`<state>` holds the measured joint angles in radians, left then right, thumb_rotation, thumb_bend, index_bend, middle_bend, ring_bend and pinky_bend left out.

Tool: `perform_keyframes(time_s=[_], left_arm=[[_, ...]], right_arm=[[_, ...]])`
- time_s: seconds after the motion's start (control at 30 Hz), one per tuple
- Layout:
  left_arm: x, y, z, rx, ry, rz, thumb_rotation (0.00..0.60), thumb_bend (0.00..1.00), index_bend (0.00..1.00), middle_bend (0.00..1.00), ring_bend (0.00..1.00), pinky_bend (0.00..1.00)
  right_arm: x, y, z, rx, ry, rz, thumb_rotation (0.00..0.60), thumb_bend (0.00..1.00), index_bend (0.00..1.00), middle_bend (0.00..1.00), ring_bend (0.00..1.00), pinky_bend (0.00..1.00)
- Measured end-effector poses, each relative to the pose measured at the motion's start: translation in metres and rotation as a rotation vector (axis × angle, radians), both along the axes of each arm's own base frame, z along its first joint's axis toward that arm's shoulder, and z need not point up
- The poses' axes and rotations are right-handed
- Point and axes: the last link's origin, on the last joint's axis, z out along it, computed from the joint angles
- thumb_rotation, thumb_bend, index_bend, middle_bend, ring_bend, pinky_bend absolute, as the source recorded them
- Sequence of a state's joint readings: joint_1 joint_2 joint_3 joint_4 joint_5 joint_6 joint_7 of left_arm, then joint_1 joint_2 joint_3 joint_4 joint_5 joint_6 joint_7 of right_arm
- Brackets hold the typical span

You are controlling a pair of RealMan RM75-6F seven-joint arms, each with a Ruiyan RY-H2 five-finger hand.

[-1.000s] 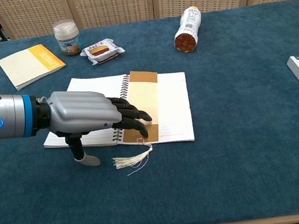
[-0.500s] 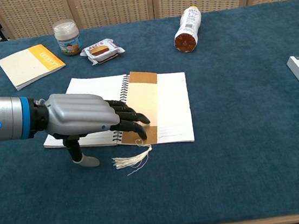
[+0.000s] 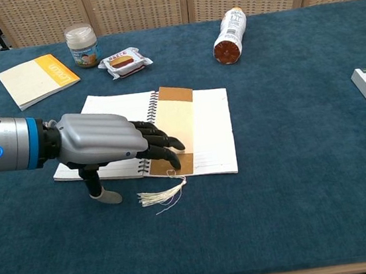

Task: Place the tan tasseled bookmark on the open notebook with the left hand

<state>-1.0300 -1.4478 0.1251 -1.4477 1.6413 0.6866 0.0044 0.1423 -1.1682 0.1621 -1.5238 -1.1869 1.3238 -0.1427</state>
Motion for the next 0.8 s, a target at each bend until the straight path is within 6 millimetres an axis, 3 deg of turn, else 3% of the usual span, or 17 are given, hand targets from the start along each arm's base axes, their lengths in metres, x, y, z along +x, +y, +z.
perform_keyframes(time_s=[0.67,0.8], left_arm=[[0.002,0.000,0.020,0.018,-0.030,0.005,0.600,0.23,0.16,0.00,0.02,0.06],[0.005,0.001,0.031,0.047,-0.073,0.007,0.600,0.17,0.17,0.00,0.01,0.06]], right_arm=[[0.002,0.001,-0.002,0.007,0.002,0.005,0.600,0.03,0.00,0.00,0.00,0.00],[0.003,0.001,-0.002,0.007,0.002,0.012,0.600,0.03,0.00,0.00,0.00,0.00]])
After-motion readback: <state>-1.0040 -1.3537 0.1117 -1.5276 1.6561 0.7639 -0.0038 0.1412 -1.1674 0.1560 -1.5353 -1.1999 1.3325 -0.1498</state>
